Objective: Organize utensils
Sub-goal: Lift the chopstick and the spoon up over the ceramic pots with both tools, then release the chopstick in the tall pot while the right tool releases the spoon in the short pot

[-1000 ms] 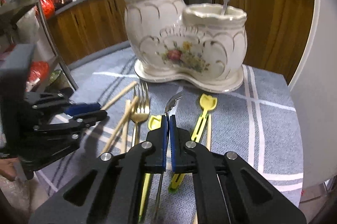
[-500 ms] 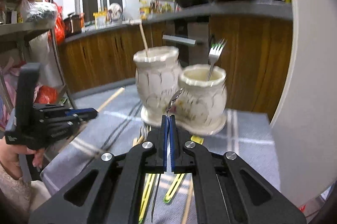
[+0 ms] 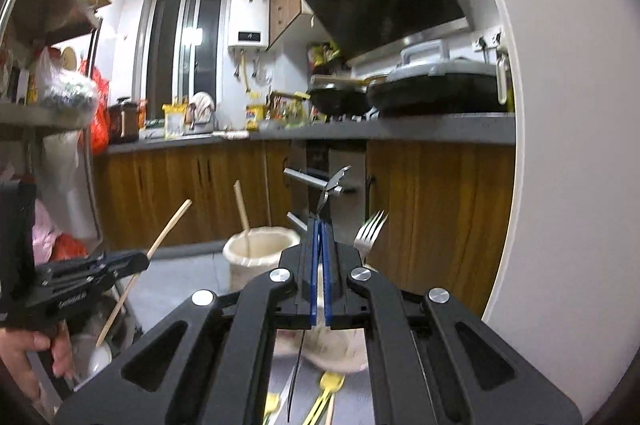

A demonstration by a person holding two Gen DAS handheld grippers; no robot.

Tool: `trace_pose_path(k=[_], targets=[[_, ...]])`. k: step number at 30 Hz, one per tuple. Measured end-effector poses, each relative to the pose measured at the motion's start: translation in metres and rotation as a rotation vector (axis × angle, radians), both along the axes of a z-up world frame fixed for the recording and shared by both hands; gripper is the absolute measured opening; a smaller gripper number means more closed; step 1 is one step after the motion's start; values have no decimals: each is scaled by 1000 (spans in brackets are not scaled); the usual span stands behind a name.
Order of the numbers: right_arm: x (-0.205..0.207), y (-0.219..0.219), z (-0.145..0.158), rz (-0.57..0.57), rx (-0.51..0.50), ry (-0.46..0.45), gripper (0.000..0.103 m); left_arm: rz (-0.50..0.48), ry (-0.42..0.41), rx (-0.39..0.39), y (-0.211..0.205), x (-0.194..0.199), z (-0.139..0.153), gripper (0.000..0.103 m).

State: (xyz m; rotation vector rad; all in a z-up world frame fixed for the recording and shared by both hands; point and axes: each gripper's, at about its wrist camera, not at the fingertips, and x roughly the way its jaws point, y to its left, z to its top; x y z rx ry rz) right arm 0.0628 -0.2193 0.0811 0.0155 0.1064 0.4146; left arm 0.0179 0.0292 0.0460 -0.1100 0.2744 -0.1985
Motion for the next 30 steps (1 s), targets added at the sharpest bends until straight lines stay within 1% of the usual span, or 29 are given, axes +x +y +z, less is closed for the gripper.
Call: trace_pose_path(k=[2, 5, 8, 10, 11, 13, 16, 21, 23, 26, 30], targets=[[7, 0, 7, -9, 10, -27, 2, -18, -28, -11, -6, 4, 8, 7], [19, -1, 13, -17, 24, -53, 2, -44, -58, 0, -17, 19, 22, 7], [34, -7, 16, -25, 48, -50, 2, -87, -74, 0, -28, 41, 34, 7], [45, -12, 18, -28, 75, -37, 2, -124, -77, -17, -34, 60, 41, 7], [49, -14, 18, -29, 88, -35, 2, -128, -79, -22, -37, 69, 43, 7], [57, -20, 20, -38, 131, -35, 2, -118, -95, -39, -38, 82, 47, 7], [66, -26, 21, -46, 179, -31, 2, -108, -122, -84, -36, 99, 53, 7], [80, -21, 18, -113, 205, -63, 2, -58, -189, -75, -43, 117, 57, 7], [85, -21, 15, -148, 228, -87, 2, -45, -203, -61, -49, 127, 56, 7], [90, -17, 9, -185, 230, -104, 2, -6, -220, -19, -56, 136, 51, 7], [103, -9, -2, -188, 187, -61, 2, 33, -230, 25, -61, 142, 42, 7]])
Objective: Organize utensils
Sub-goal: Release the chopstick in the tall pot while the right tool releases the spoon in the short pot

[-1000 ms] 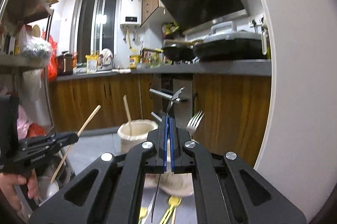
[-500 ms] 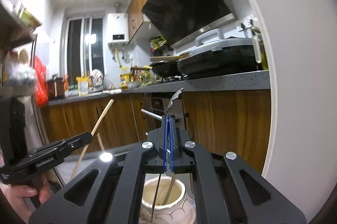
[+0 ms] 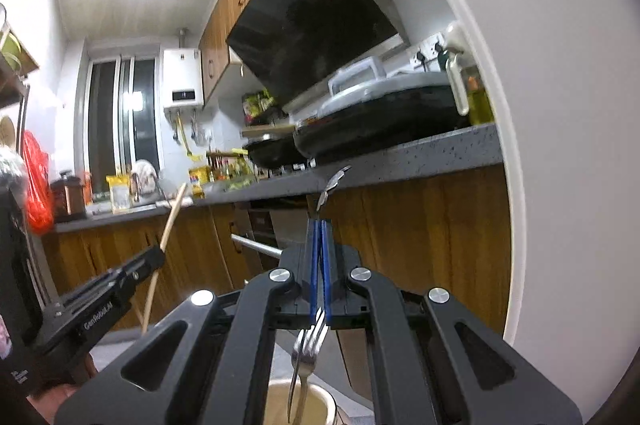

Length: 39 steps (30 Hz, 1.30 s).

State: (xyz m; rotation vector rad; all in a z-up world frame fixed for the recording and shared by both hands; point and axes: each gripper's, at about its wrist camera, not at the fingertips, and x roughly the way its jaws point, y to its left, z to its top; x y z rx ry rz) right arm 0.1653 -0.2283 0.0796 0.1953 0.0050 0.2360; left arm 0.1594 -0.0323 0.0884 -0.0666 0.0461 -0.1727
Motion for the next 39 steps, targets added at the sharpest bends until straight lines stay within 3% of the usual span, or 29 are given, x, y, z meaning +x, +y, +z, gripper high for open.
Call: trace_pose_path(k=[3, 11, 18, 27, 39], targets=[[1, 2, -6, 6, -21, 26, 2, 18, -22, 36, -1, -8, -8, 7], [-15, 0, -19, 15, -61, 94, 2, 0, -1, 28, 13, -45, -22, 7], [-22, -9, -33, 37, -21, 164, 2, 13, 117, 8, 24, -71, -39, 7], [-16, -8, -44, 79, -26, 223, 2, 0, 146, -2, 30, -80, -46, 7], [-4, -3, -51, 86, -45, 297, 3, 28, 196, 31, 28, -72, -51, 22]])
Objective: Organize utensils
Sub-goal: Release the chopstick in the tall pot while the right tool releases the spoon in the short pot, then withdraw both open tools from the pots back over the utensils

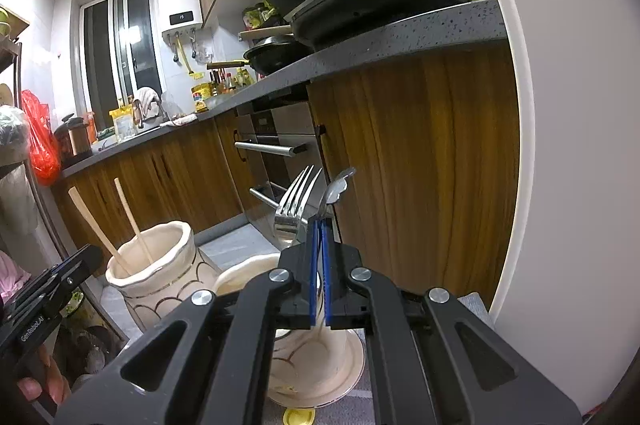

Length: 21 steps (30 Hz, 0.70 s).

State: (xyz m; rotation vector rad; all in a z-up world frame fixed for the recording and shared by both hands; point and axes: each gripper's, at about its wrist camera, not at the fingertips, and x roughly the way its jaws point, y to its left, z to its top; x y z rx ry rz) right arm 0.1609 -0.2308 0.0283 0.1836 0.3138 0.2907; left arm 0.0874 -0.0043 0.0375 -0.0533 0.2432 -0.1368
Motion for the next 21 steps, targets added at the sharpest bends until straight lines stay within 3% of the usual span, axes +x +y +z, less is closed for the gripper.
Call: trace_pose_path(k=[2, 4, 8, 10, 12, 16, 21], targets=[[2, 0, 0, -1, 4, 18, 5, 5, -2, -2, 0, 0, 0, 30], [2, -1, 0, 3, 15, 36, 24, 6, -5, -3, 0, 0, 2, 37], [-2, -6, 3, 2, 34, 42, 42, 8, -20, 14, -5, -3, 3, 45], [-7, -10, 4, 8, 55, 47, 60, 11, -27, 19, -7, -6, 4, 62], [-11, -14, 5, 15, 75, 49, 71, 20, -40, 21, -9, -10, 4, 76], [-22, -19, 8, 15, 89, 35, 96, 40, -72, 37, -12, -22, 5, 94], [-42, -21, 8, -18, 61, -3, 98, 52, -66, 24, -10, -31, 3, 98]])
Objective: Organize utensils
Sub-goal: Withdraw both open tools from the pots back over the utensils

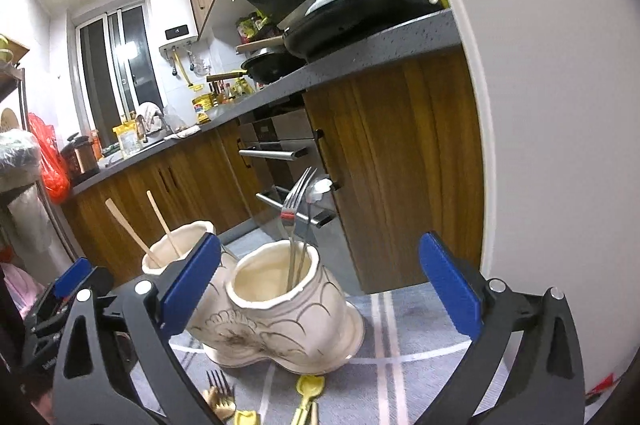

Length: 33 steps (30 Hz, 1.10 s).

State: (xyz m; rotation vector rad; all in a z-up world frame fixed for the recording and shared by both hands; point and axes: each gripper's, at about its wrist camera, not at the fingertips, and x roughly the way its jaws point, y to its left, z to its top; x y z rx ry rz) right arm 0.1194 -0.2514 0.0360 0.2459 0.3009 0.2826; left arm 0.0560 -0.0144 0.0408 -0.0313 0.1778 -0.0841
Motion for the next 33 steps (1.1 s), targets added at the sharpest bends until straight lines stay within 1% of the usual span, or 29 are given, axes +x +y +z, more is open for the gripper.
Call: trace_pose_path(k=[2, 9, 16, 21, 26, 31, 33], targets=[[-4, 0, -2, -5, -9, 1, 98, 0, 15, 0, 1, -3, -2, 98], [-17, -4, -13, -7, -52, 27, 98, -5, 61, 38, -1, -17, -10, 98], [-29, -6, -24, 4, -81, 57, 98, -24, 127, 70, 1, -26, -23, 98], [-30, -7, -32, 19, -104, 79, 98, -31, 217, 91, 4, -27, -40, 98], [-32, -4, -40, 37, -133, 99, 98, -22, 298, 127, 5, -24, -54, 98], [-32, -3, -41, 47, -139, 105, 98, -75, 423, 94, 7, -21, -70, 98], [-32, -2, -41, 55, -141, 108, 98, -88, 447, 85, 8, -21, -74, 98]])
